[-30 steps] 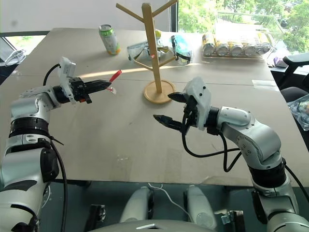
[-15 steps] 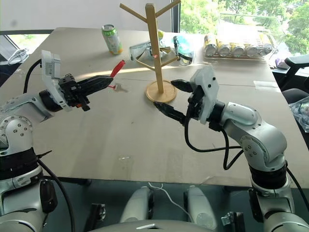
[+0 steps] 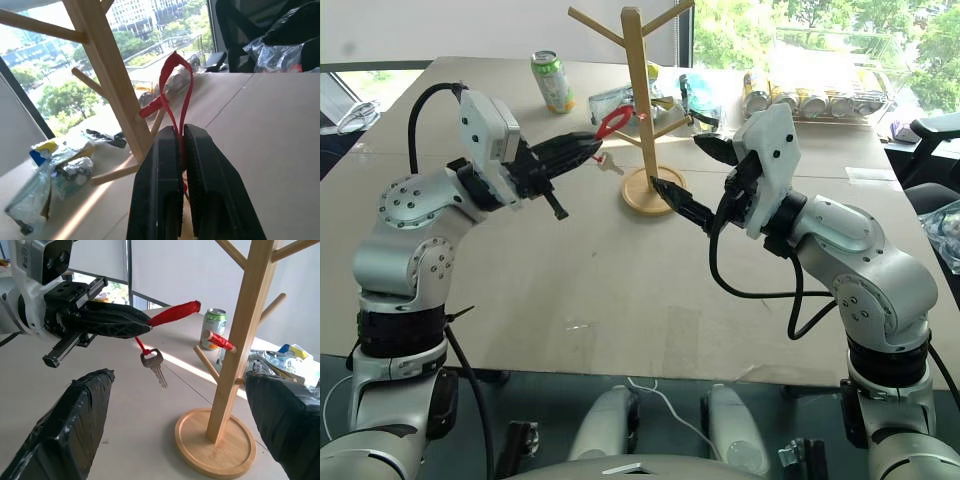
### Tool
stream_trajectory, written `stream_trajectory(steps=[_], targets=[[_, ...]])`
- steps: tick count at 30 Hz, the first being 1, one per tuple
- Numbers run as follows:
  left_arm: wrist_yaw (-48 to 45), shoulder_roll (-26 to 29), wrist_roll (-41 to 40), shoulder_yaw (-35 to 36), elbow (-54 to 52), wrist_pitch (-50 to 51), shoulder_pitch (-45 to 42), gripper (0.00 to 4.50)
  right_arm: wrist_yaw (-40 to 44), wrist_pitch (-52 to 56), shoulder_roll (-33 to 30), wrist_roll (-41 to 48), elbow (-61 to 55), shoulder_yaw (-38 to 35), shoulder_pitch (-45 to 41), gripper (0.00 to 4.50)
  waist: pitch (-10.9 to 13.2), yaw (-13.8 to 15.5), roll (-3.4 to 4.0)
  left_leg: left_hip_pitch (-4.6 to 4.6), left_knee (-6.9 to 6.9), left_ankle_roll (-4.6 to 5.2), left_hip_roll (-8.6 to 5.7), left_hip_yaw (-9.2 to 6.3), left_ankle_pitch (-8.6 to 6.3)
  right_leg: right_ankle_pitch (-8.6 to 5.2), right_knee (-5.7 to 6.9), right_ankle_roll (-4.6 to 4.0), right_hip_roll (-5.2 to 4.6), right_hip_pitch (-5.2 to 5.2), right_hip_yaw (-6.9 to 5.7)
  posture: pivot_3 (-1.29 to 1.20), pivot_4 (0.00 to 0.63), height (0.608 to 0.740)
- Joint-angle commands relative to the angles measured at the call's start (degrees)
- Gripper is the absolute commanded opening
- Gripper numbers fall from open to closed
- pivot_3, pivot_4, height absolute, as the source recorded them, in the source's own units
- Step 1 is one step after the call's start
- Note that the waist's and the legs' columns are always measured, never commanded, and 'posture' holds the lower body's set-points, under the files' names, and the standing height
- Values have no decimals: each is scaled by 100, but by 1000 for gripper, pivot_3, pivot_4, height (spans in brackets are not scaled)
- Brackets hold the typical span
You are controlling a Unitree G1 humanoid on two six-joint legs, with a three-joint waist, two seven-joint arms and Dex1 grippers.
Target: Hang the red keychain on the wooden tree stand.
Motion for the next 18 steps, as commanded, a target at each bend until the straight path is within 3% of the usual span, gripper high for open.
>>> stream_trajectory(steps=[1,18], targets=[[-6,-75,292,-166,359,-676,-306,84,-146,15,-26,154,-329,-168,-64,4500,0,2,0,-1,0,0,0,0,0,0,-1,0,0,0,0,0,150,732],[-130,-297,797,-645,1190,-1574,-616,84,-529,174,-191,386,-538,-288,106,4500,0,-2,0,-2,0,0,0,0,0,0,-1,0,0,0,0,0,150,732]])
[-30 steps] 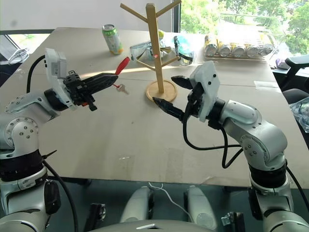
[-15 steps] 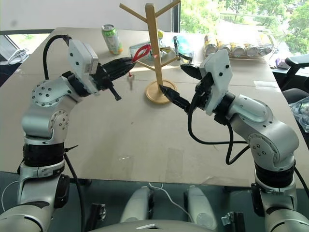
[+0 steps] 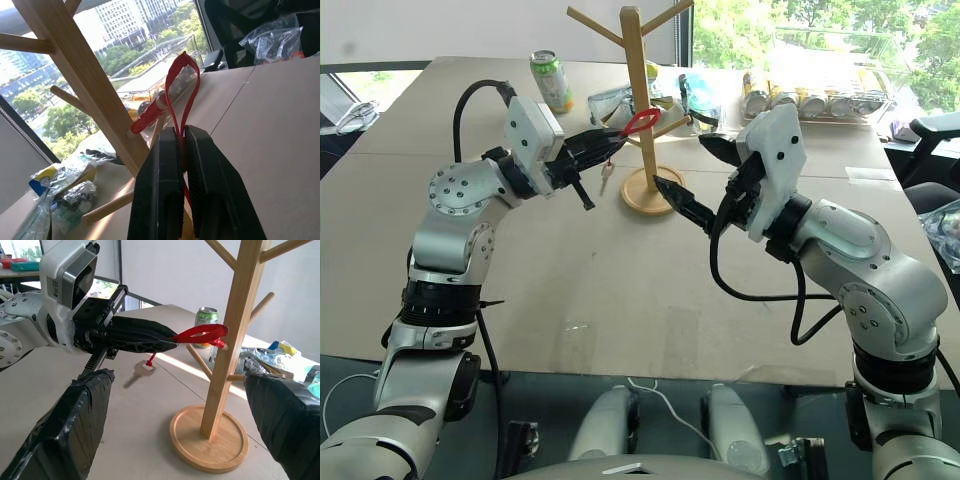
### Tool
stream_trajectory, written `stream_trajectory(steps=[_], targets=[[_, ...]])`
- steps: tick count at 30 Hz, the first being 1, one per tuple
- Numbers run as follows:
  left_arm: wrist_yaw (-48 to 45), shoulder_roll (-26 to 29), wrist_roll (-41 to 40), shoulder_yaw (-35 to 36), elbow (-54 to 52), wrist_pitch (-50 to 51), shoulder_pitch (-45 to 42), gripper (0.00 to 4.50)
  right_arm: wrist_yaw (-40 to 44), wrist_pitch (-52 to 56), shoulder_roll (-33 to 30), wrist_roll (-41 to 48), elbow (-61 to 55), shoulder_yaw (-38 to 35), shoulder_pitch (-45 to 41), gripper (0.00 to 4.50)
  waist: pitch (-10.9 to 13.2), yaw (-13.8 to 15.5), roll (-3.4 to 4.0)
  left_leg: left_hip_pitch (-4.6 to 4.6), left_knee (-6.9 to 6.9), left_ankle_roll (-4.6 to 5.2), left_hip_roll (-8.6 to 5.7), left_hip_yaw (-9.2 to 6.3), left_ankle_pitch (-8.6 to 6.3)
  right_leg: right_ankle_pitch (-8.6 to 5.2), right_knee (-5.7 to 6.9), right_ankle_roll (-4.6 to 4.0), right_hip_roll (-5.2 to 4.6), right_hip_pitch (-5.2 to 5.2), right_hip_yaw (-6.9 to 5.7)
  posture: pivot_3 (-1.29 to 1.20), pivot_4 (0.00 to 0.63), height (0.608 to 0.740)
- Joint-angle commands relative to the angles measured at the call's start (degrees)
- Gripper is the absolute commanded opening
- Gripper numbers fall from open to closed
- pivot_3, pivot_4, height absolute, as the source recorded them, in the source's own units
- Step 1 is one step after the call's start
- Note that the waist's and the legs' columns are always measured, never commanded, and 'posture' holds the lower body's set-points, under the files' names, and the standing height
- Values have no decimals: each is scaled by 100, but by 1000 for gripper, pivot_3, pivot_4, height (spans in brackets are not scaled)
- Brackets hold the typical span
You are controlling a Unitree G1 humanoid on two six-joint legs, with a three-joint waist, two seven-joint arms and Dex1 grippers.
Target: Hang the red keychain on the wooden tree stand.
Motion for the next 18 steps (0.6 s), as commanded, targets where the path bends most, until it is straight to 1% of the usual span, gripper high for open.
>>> stream_trajectory(steps=[1,7,13,18], targets=[[64,5,155,8,73,-302,-224,84,-109,-4,-64,133,-269,-223,19,4500,0,3,0,0,0,0,0,0,0,0,0,0,0,0,0,0,150,732],[43,13,262,35,226,-484,-292,84,-181,0,-98,199,-280,-221,23,4500,0,-2,0,0,0,0,0,0,0,0,0,0,0,0,0,0,150,732],[-106,29,63,97,-50,-499,-213,84,-201,-8,-110,242,-265,-200,26,4500,0,1,0,-1,0,0,0,0,0,0,0,0,0,0,0,0,150,732],[-83,66,71,173,-39,-485,-221,84,-209,-32,-109,250,-230,-179,34,4500,0,-2,0,0,0,0,0,0,0,0,0,0,0,0,0,0,150,732]])
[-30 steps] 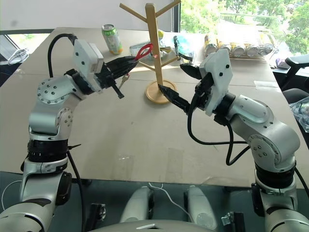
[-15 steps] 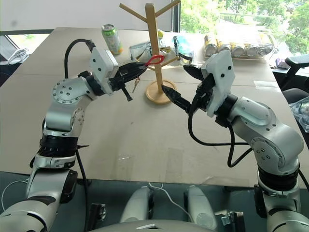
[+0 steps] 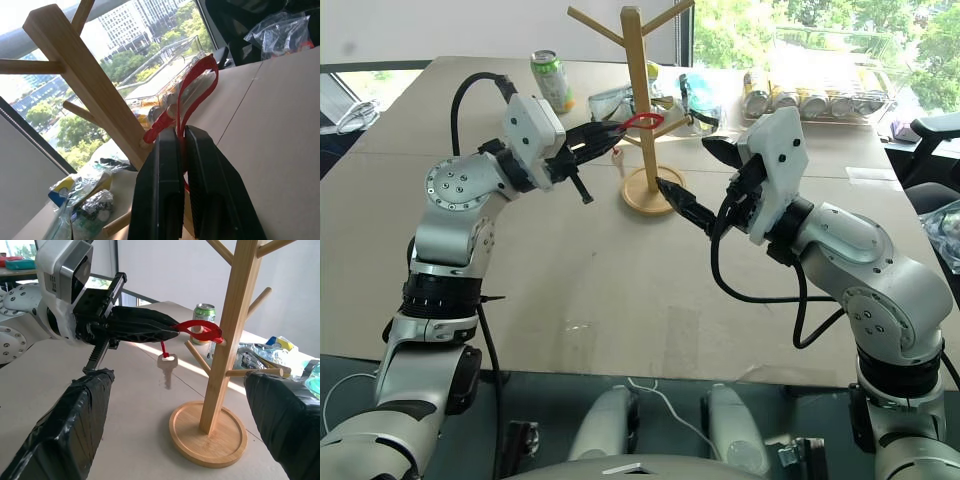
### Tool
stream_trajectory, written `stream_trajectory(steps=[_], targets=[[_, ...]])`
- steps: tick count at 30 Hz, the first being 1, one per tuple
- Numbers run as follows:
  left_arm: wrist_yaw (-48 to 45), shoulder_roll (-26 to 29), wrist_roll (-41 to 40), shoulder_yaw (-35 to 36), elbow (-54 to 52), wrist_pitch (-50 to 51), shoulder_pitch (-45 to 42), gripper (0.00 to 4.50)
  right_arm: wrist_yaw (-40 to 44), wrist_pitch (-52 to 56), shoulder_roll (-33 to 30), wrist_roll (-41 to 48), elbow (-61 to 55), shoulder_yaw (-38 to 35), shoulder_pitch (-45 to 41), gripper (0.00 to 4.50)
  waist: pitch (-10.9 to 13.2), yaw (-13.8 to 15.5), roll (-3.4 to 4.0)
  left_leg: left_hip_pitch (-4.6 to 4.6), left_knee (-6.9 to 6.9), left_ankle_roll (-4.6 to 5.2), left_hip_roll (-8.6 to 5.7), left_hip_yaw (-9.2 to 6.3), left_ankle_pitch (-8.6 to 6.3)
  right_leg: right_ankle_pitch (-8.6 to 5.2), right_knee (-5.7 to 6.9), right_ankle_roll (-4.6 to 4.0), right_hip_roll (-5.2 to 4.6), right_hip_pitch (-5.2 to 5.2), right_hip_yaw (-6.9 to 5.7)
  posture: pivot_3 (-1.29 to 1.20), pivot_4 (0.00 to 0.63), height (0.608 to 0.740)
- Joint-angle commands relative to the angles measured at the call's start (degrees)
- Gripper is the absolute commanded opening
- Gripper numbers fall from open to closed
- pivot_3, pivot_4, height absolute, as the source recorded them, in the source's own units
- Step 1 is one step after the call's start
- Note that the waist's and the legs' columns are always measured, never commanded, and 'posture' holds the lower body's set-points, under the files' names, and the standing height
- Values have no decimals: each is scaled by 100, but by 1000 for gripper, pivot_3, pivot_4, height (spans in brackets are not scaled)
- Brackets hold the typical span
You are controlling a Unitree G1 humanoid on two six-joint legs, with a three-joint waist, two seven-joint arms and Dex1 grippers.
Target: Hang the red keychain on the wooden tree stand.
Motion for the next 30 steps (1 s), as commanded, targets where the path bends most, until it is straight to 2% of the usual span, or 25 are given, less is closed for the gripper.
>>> stream_trajectory(steps=[1,18,30], targets=[[29,60,-119,165,-204,-62,-58,84,-18,-86,-29,75,-159,-169,-19,4500,0,0,0,0,0,0,0,0,0,0,0,0,0,0,0,0,150,732],[174,154,29,196,24,-297,-35,84,-15,-84,-32,101,-144,-156,-31,4500,0,1,0,0,0,0,0,0,0,0,0,0,0,0,0,0,150,732],[214,188,443,9,414,-581,-55,84,-86,-56,-8,133,-185,-134,-5,4500,0,2,0,-1,0,0,0,0,0,0,0,0,0,0,0,0,150,732]])
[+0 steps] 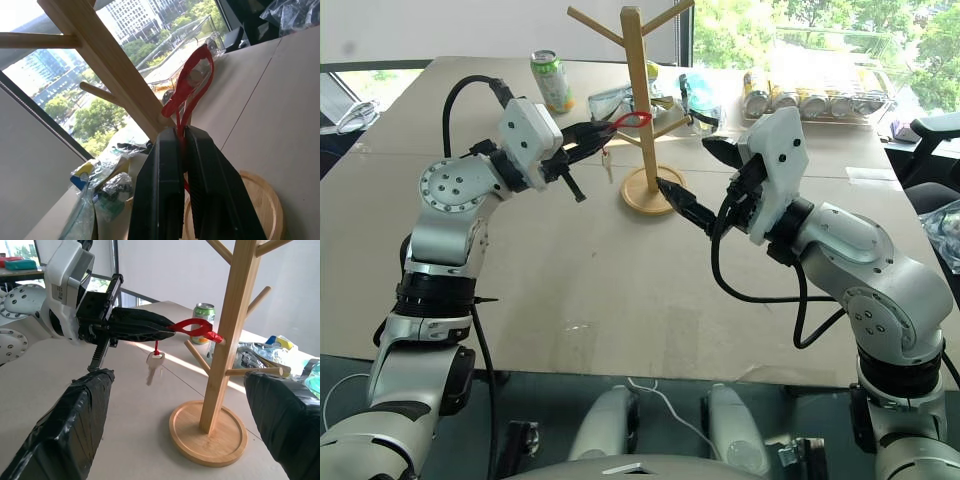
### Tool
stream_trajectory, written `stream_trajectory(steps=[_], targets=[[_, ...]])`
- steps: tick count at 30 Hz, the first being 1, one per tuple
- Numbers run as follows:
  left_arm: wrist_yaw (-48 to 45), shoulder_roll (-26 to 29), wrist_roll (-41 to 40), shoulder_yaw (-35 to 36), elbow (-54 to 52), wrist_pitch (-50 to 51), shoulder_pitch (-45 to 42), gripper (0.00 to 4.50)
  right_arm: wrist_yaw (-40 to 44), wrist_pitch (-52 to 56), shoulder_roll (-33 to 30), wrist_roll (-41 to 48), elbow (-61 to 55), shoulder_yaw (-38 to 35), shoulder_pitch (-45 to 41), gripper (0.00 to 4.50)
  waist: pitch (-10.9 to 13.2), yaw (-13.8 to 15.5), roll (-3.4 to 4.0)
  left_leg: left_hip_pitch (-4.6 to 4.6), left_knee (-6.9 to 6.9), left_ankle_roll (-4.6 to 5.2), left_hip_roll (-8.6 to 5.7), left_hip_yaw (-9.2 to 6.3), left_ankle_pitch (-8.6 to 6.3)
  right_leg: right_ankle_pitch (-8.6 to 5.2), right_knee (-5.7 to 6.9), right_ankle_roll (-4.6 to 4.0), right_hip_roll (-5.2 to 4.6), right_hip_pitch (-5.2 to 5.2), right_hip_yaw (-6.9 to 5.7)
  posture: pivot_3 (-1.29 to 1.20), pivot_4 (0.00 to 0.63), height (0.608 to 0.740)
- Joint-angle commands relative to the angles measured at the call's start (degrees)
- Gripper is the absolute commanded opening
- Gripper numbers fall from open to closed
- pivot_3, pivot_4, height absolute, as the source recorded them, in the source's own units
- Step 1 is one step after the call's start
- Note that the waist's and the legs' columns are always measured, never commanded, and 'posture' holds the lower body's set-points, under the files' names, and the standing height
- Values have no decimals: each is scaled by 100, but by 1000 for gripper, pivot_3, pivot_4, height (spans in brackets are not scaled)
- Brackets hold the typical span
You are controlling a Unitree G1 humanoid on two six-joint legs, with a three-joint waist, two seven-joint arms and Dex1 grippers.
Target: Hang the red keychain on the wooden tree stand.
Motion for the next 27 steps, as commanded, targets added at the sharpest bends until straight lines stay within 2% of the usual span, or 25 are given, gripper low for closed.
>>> stream_trajectory(steps=[1,11,19,27], targets=[[74,32,104,6,7,-164,-94,84,-44,-54,-1,93,-194,-135,-20,4500,0,1,0,0,0,0,0,0,0,0,0,0,0,0,0,0,150,732],[183,-40,436,-107,354,-406,-261,84,-129,-45,-6,138,-219,-116,-18,4500,0,3,0,0,0,0,0,0,0,0,0,0,0,0,0,0,150,732],[111,-192,116,1,220,-481,-371,84,-155,-61,-19,133,-210,-92,-4,4500,0,1,0,-1,0,0,0,0,0,0,0,0,0,0,0,0,150,732],[20,-121,-43,-3,6,-471,-285,84,-151,-83,-8,112,-203,-78,13,4500,0,0,0,-1,0,0,0,0,0,0,0,0,0,0,0,0,150,732]])
